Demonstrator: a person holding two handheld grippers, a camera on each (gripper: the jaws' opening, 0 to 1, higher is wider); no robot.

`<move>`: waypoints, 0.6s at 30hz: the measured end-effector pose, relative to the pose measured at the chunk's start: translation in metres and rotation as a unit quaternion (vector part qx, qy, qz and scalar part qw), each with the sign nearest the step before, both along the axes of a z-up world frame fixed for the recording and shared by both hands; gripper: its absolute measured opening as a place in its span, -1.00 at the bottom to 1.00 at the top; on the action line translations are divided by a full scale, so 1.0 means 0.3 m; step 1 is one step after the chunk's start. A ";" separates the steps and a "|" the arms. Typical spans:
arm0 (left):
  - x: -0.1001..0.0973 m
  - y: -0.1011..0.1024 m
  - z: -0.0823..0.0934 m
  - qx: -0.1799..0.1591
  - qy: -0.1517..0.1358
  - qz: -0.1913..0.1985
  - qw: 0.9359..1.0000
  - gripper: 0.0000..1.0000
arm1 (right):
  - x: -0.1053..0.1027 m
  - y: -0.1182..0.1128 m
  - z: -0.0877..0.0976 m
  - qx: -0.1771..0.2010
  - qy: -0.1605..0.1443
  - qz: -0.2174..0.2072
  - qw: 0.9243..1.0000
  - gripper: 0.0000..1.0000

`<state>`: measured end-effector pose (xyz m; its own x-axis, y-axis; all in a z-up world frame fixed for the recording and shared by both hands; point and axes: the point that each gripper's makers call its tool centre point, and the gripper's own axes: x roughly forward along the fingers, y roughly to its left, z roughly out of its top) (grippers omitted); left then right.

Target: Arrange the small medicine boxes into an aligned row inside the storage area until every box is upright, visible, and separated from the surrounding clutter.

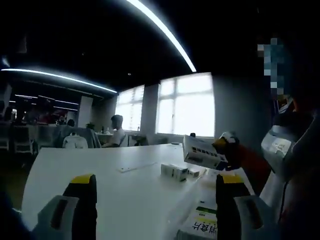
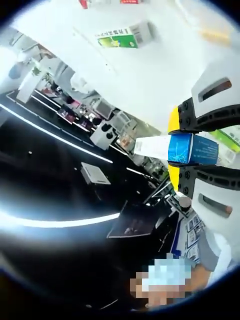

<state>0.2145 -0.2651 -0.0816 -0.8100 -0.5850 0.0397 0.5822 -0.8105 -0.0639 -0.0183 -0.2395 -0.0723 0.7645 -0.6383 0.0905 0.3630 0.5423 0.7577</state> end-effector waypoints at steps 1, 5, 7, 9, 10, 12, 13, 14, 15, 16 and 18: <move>0.006 0.000 -0.001 0.000 0.002 0.000 1.000 0.99 | -0.005 0.004 -0.006 0.001 0.000 -0.002 1.000 -0.60; 0.007 0.005 -0.009 0.004 0.005 0.002 1.000 0.99 | -0.019 0.011 -0.016 0.009 -0.002 -0.007 1.000 -0.60; 0.005 0.008 -0.012 0.005 0.004 0.001 1.000 0.99 | -0.023 0.017 -0.016 0.009 -0.001 -0.008 1.000 -0.60; 0.000 0.012 -0.015 0.006 0.000 0.000 1.000 0.99 | -0.027 0.020 -0.015 0.006 0.000 -0.010 1.000 -0.60; -0.003 0.013 -0.015 0.007 -0.003 -0.001 1.000 0.99 | -0.029 0.021 -0.015 0.006 -0.001 -0.010 1.000 -0.60; -0.004 0.011 -0.009 0.006 -0.008 0.001 1.000 0.99 | -0.036 0.021 -0.018 0.007 -0.003 -0.010 1.000 -0.60; -0.005 0.010 -0.006 0.005 -0.009 0.002 1.000 0.99 | -0.041 0.019 -0.022 0.008 -0.003 -0.011 1.000 -0.60; -0.006 0.008 -0.002 0.003 -0.010 0.003 1.000 0.99 | -0.046 0.016 -0.027 0.010 -0.004 -0.012 1.000 -0.60; -0.006 0.006 0.001 0.002 -0.010 0.003 1.000 0.99 | -0.050 0.012 -0.031 0.011 -0.005 -0.013 1.000 -0.60; -0.006 0.004 0.003 0.002 -0.010 0.004 1.000 0.99 | -0.053 0.009 -0.035 0.013 -0.006 -0.014 1.000 -0.60; -0.007 0.000 0.004 0.001 -0.010 0.004 1.000 0.99 | -0.057 0.007 -0.041 0.016 -0.009 -0.015 1.000 -0.60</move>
